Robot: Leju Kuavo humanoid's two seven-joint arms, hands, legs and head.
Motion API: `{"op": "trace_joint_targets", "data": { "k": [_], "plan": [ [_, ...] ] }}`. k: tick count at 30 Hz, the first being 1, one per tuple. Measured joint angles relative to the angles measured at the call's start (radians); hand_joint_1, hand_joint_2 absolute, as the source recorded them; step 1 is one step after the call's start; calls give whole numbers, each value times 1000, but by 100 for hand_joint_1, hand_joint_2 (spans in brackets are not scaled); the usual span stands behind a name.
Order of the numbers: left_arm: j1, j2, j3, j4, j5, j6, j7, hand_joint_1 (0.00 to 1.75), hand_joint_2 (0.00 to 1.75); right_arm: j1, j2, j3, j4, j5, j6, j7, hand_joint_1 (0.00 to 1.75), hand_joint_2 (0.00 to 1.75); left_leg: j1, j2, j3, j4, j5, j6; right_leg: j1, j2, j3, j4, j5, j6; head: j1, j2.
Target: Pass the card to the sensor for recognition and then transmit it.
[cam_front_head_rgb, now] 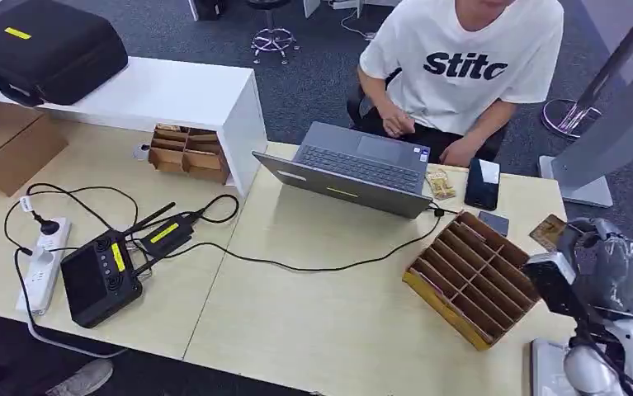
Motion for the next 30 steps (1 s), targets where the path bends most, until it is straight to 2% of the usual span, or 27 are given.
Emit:
{"op": "trace_joint_targets", "data": {
  "k": [10,13,14,18,24,30],
  "plan": [
    [0,0,0,0,1,-1,0,0,175,13,-10,-27,-58,-2,-5,0,148,175,0,1,0,0,0,0,0,1,0,0,0,0,0,0],
    [0,0,0,0,1,-1,0,0,175,16,-10,-32,-60,-2,-10,3,152,175,0,0,0,0,0,0,0,0,0,0,0,0,0,0],
    [0,0,0,0,1,-1,0,0,175,18,-10,-36,-60,-1,-15,5,161,175,0,0,0,0,0,0,0,0,0,0,0,0,0,0],
    [1,0,0,0,4,1,0,0,175,38,-20,-77,-55,-9,-34,16,171,175,0,0,0,0,0,0,0,0,0,0,0,0,0,0],
    [1,0,0,0,11,2,0,0,175,77,-28,-156,-41,-58,-34,-11,173,175,0,0,0,0,-1,0,0,0,0,0,0,0,0,0],
    [1,0,0,0,11,2,0,0,175,80,-28,-177,-38,-51,-16,-22,171,175,0,0,0,0,0,0,0,0,0,0,0,0,0,0]
  ]
}}
